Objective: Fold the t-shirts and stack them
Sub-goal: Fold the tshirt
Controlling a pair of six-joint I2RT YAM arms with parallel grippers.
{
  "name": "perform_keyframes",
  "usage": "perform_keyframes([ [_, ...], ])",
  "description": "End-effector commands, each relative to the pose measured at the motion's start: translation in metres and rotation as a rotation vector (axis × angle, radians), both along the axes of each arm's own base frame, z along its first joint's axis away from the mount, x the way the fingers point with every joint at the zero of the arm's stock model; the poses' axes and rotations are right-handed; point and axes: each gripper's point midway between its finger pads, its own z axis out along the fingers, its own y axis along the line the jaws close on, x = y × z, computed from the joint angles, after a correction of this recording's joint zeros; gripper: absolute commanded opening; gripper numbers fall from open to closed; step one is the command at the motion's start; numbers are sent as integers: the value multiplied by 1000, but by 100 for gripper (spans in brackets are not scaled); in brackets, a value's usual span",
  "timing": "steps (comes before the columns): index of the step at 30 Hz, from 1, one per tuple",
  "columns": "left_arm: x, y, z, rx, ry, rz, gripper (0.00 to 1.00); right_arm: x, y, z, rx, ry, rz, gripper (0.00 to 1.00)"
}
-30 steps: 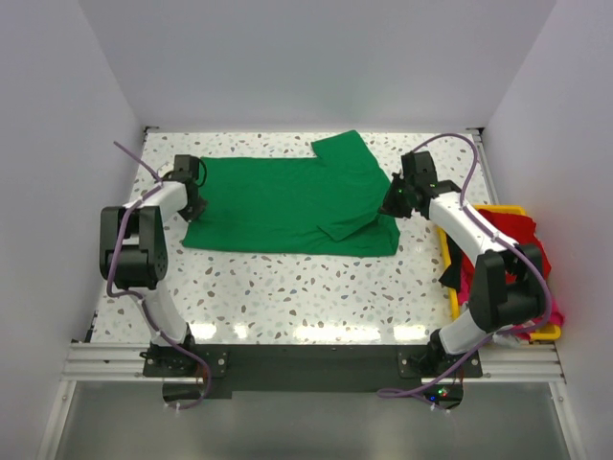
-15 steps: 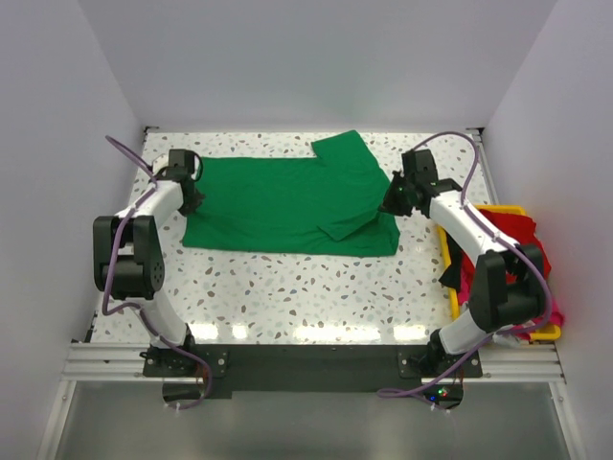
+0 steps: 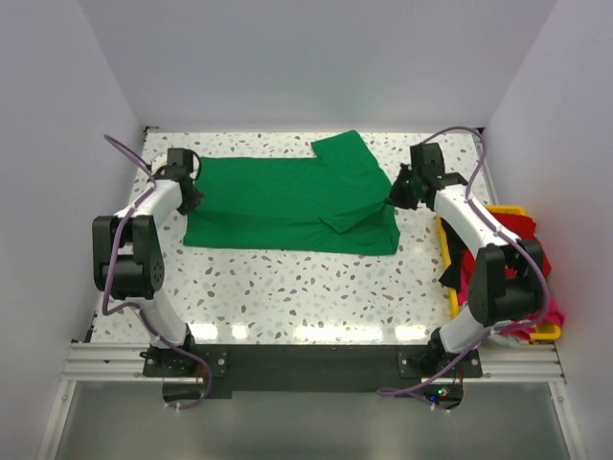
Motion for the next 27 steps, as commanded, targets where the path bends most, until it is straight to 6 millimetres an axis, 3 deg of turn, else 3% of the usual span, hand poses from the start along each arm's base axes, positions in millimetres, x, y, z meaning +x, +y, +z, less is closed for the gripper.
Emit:
perform_keyframes([
  [1,16,8,16,25,-46,-4,0,18,5,15,27,-45,2,0],
  [10,26,11,3,24,-31,-13,0,41,9,0,16,-17,15,0],
  [20,30,9,1,10,-52,-43,0,67,18,-34,5,36,79,0],
  [21,30,10,5,5,-61,-47,7,72,20,-35,9,33,91,3],
  [23,28,11,6,4,-67,-47,20,77,22,-37,7,31,107,20],
  [24,28,11,13,0,-87,-54,33,79,24,-33,4,22,133,28],
  [25,25,10,13,-2,-88,-58,40,80,23,-38,-5,36,141,42],
  [27,24,10,28,-7,-136,-61,52,79,20,-33,-32,35,152,53],
])
